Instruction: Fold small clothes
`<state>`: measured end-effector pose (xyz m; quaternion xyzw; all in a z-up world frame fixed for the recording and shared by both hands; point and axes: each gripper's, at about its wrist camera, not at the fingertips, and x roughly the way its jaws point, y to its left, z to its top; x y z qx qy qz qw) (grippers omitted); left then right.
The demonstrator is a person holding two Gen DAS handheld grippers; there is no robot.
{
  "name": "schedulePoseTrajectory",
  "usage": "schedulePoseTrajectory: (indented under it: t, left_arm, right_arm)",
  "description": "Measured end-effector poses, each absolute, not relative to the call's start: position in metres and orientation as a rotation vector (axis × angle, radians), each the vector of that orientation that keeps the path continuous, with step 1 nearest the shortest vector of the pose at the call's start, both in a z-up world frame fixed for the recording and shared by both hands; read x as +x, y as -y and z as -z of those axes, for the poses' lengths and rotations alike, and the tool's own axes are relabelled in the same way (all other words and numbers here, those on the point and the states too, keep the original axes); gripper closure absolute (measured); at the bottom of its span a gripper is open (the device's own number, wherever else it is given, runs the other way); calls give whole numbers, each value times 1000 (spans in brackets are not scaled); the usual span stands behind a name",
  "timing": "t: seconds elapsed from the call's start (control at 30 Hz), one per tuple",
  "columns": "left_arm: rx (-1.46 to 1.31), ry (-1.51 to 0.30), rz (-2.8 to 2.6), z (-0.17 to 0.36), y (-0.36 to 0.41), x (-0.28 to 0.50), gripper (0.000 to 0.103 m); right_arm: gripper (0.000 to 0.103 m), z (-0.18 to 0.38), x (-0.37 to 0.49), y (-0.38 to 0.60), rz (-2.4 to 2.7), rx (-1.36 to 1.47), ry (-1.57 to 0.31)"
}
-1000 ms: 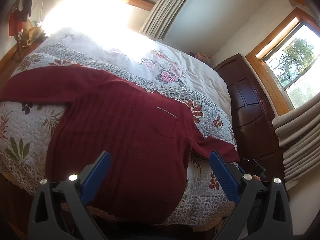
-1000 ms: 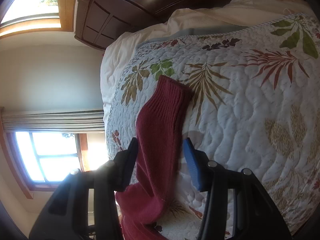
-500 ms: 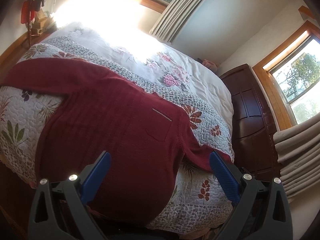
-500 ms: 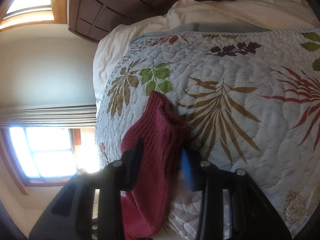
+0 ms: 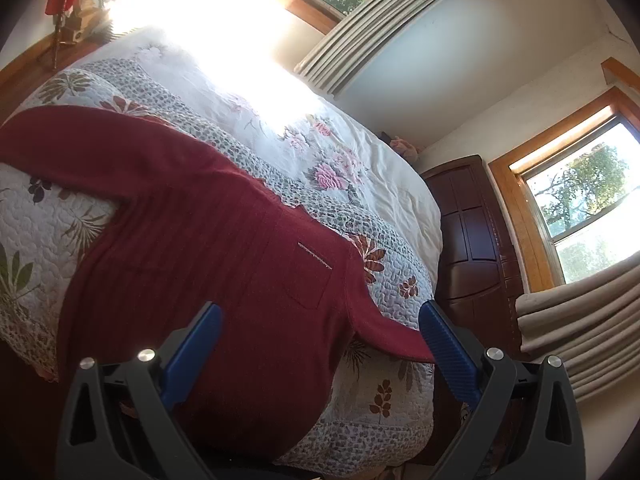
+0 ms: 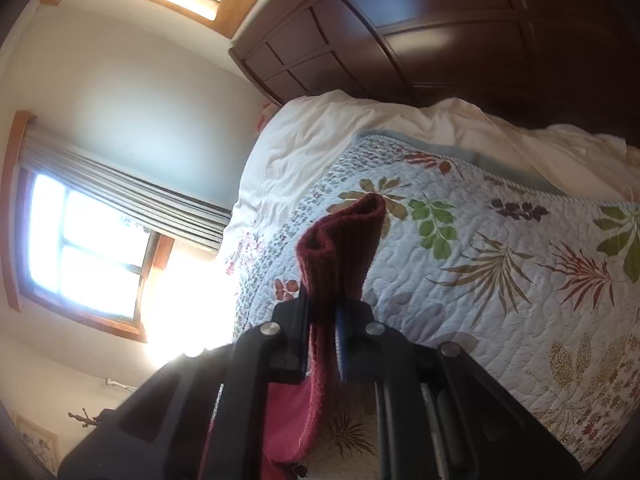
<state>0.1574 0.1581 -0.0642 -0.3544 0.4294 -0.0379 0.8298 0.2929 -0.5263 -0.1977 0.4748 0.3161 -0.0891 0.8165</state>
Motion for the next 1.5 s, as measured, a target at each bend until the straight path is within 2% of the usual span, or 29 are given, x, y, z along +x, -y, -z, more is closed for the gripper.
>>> schedulePoseTrajectory:
  t: [0.33, 0.5, 0.63, 0.93, 1.2, 1.37, 1.47, 1.5]
  left_arm:
    - [-862, -872, 153, 85, -235, 163, 4]
    - [-921, -861, 166, 105, -280, 159, 4]
    - [-945, -841, 181, 114, -311, 159, 4]
    - [-1069, -753, 337, 129, -357, 178, 4]
    - [-979, -754, 394, 137, -359, 218, 4]
    - [-994, -867, 452, 162, -351, 256, 4]
    - [-1015, -940, 469, 188, -342, 278, 4]
    - [-1028, -960, 468, 197, -339, 284, 4]
  right_arm:
    - [93, 52, 333, 388, 91, 567, -622]
    - [93, 14, 352, 297, 26, 406, -623]
    - [93, 7, 369, 225, -29, 316, -646]
    - [93, 46, 400, 67, -176, 218, -763]
    - [93, 150, 412, -67, -222, 33, -943]
    - [93, 227, 413, -110, -220, -70, -1049]
    - [82, 256, 402, -131, -269, -127, -1107]
    - [69, 259, 395, -133, -301, -121, -1131]
